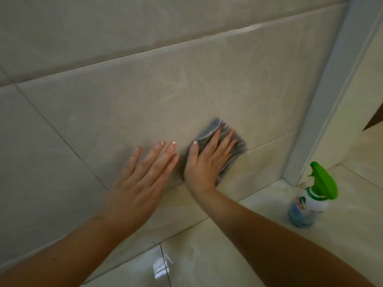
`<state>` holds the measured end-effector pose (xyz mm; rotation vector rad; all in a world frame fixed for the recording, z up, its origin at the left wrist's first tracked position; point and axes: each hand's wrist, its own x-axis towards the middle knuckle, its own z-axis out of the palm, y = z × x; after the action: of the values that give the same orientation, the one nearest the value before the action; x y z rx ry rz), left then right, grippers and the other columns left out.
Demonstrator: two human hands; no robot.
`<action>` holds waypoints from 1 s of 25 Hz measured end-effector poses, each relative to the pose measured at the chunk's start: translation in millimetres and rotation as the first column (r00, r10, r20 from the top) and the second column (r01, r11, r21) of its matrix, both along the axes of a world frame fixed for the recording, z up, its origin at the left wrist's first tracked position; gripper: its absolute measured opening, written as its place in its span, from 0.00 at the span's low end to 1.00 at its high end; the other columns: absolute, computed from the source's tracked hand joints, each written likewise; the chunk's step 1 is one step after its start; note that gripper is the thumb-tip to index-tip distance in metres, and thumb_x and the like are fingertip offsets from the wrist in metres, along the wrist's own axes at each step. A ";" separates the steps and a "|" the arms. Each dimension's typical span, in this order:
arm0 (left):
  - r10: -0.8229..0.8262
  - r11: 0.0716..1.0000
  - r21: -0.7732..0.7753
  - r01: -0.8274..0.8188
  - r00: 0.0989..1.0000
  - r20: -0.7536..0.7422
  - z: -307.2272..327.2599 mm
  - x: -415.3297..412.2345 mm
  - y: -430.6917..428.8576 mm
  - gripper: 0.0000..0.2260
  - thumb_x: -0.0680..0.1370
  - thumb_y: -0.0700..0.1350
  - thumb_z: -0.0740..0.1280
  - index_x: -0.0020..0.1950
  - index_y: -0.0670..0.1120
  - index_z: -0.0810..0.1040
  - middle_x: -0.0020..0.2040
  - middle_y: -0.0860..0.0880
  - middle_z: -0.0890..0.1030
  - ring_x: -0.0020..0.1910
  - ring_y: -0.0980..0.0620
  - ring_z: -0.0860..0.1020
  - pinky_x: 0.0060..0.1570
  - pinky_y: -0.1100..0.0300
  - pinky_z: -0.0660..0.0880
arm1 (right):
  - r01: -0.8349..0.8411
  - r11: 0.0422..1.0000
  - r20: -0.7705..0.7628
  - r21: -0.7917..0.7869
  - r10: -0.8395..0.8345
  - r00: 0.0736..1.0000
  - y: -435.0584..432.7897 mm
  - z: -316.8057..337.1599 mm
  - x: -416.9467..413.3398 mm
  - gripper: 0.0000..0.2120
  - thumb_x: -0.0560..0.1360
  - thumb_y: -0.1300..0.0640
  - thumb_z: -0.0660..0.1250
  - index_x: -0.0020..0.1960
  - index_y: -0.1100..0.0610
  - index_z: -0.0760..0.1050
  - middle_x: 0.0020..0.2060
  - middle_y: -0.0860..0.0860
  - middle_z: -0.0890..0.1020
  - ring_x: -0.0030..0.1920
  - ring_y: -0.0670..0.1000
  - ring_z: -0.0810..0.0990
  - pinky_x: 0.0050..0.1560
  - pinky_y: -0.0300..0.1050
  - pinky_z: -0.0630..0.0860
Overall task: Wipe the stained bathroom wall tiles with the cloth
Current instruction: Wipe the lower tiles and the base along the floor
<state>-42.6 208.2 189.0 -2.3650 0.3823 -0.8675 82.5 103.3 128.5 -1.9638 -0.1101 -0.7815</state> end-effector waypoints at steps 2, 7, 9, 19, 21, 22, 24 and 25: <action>0.033 0.999 -0.010 -0.032 0.999 0.011 2.3 -7.9 6.1 0.30 0.75 0.38 0.63 0.78 0.39 0.61 0.79 0.41 0.58 0.78 0.42 0.58 0.76 0.41 0.54 | 0.136 0.991 0.057 -0.001 -0.135 0.989 -27.2 16.1 36.8 0.32 0.79 0.46 0.51 0.77 0.64 0.55 0.75 0.67 0.57 0.75 0.68 0.53 0.75 0.61 0.48; 0.084 0.996 0.039 -0.083 0.996 -0.024 -0.4 -25.4 15.9 0.33 0.74 0.38 0.64 0.78 0.39 0.59 0.80 0.41 0.56 0.79 0.41 0.56 0.76 0.40 0.53 | 0.186 0.915 -0.399 0.358 -0.030 0.916 -47.8 -17.6 53.4 0.31 0.83 0.49 0.52 0.77 0.66 0.48 0.77 0.64 0.48 0.78 0.62 0.47 0.75 0.49 0.41; 0.102 0.994 0.042 -0.100 0.993 -0.051 -6.3 -31.3 17.8 0.33 0.74 0.38 0.64 0.78 0.39 0.59 0.80 0.40 0.56 0.79 0.41 0.55 0.76 0.40 0.53 | 0.140 0.924 -0.463 0.355 0.044 0.885 -23.6 -40.2 16.2 0.32 0.82 0.47 0.52 0.77 0.66 0.46 0.77 0.64 0.47 0.78 0.63 0.46 0.75 0.50 0.40; 0.117 0.993 0.006 -0.117 0.993 -0.030 -19.1 -16.5 15.0 0.32 0.74 0.38 0.64 0.78 0.39 0.60 0.80 0.41 0.57 0.79 0.42 0.55 0.76 0.40 0.52 | 0.110 0.992 -0.009 0.062 -0.110 0.994 -39.6 -16.4 43.9 0.30 0.81 0.47 0.49 0.77 0.61 0.49 0.76 0.66 0.54 0.77 0.66 0.51 0.76 0.60 0.47; 0.138 0.990 0.019 -0.138 0.990 -0.032 -18.6 -22.7 23.6 0.32 0.75 0.38 0.64 0.78 0.39 0.60 0.80 0.41 0.57 0.79 0.41 0.55 0.76 0.40 0.51 | 0.114 0.988 -0.057 0.100 -0.108 0.992 -28.3 -29.7 34.4 0.30 0.82 0.47 0.47 0.77 0.62 0.49 0.76 0.66 0.54 0.76 0.66 0.51 0.76 0.59 0.46; 0.144 0.989 0.029 -0.143 0.989 -0.040 -18.1 -27.4 28.0 0.32 0.75 0.39 0.64 0.78 0.39 0.59 0.80 0.41 0.57 0.79 0.41 0.54 0.76 0.40 0.51 | 0.098 0.993 -0.042 0.061 -0.096 0.994 -18.1 -38.8 23.1 0.29 0.82 0.47 0.46 0.78 0.63 0.50 0.76 0.67 0.54 0.76 0.67 0.51 0.76 0.60 0.46; 0.154 0.988 0.036 -0.152 0.987 -0.044 -17.2 -38.0 36.1 0.31 0.75 0.39 0.64 0.78 0.39 0.60 0.80 0.41 0.57 0.79 0.41 0.55 0.76 0.40 0.51 | 0.023 0.995 0.050 -0.101 -0.019 0.999 -0.4 -61.5 -1.0 0.28 0.83 0.47 0.46 0.78 0.60 0.49 0.75 0.68 0.55 0.75 0.69 0.52 0.76 0.63 0.47; 0.160 0.987 0.033 -0.159 0.986 -0.037 -16.4 -44.7 40.5 0.31 0.75 0.38 0.64 0.78 0.39 0.60 0.80 0.41 0.57 0.79 0.42 0.55 0.76 0.41 0.51 | -0.022 0.980 0.092 -0.199 0.041 0.995 5.8 -71.9 -12.0 0.28 0.83 0.46 0.47 0.77 0.58 0.48 0.75 0.67 0.54 0.75 0.68 0.50 0.76 0.63 0.46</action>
<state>-87.3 248.7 172.6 -2.3512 0.2160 -0.7365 70.5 109.1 56.7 -2.1055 -0.2858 -0.8717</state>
